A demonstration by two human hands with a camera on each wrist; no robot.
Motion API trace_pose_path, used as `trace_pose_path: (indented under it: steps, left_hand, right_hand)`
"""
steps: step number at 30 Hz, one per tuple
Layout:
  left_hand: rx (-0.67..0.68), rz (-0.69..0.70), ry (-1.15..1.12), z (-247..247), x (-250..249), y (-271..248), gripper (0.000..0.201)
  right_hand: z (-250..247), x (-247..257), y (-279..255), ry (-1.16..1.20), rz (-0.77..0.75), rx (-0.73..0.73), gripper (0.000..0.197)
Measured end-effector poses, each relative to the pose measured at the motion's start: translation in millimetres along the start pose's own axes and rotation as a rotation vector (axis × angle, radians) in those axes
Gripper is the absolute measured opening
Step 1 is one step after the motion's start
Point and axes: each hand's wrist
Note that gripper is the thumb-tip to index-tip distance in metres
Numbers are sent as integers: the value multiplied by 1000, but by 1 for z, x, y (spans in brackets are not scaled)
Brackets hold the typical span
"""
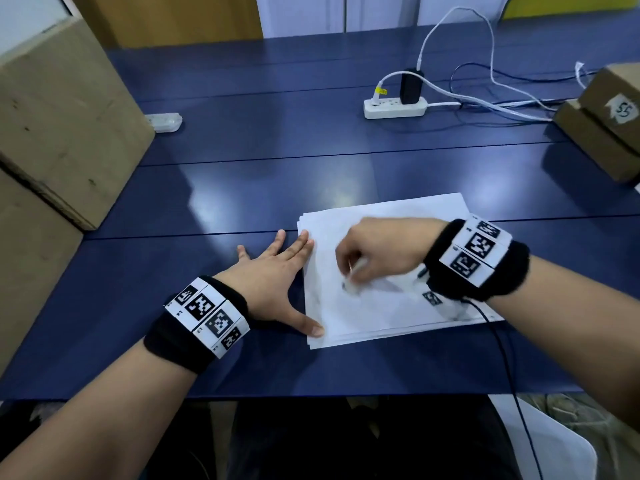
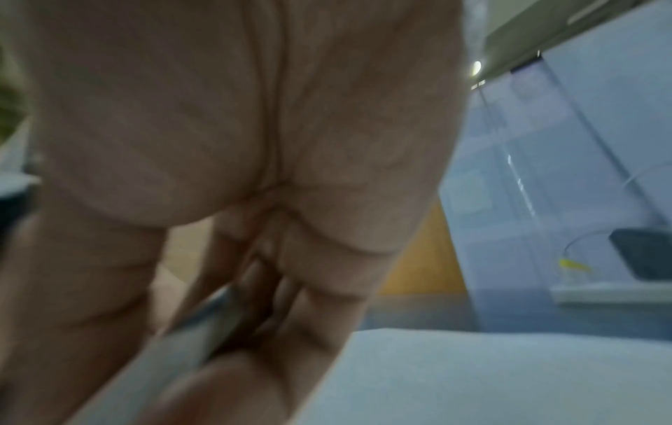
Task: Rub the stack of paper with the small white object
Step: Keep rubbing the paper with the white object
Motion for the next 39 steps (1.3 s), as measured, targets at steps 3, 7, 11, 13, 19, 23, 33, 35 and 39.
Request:
trace_pose_path:
  steps: [3, 7, 11, 13, 19, 23, 33, 35, 39]
  left_hand:
    - [-1, 4, -8, -1, 0, 1, 149]
    - [-3, -1, 25, -3, -1, 1, 149]
    - [-18, -4, 44, -2, 0, 1, 148]
    - [-20, -1, 41, -2, 1, 1, 148]
    - [-18, 9, 41, -4, -1, 1, 142]
    - [-19, -2, 53, -5, -1, 3, 144]
    - [-151, 83, 245, -6, -5, 8, 151]
    - [-147, 109, 221, -6, -6, 9, 152]
    - [-146, 130, 147, -6, -6, 8, 150]
  right_hand:
    - [9, 13, -10, -16, -60, 184, 25]
    - [-9, 2, 9, -60, 51, -163, 23]
    - [-6, -3, 3, -9, 12, -70, 22]
    - [5, 7, -7, 14, -55, 166, 24]
    - [-10, -3, 14, -26, 64, -183, 23]
    - [-7, -2, 6, -14, 19, -62, 22]
    - [-11, -8, 15, 7, 128, -242, 20]
    - [-8, -6, 7, 13, 49, -118, 17]
    - [2, 5, -8, 17, -49, 211, 22]
Point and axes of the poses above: each hand's wrist, its own y-axis towards the middle knuckle, its own z-axis out of the palm, x = y × z, and after that the axes turned 11 degrees about z, right-handed
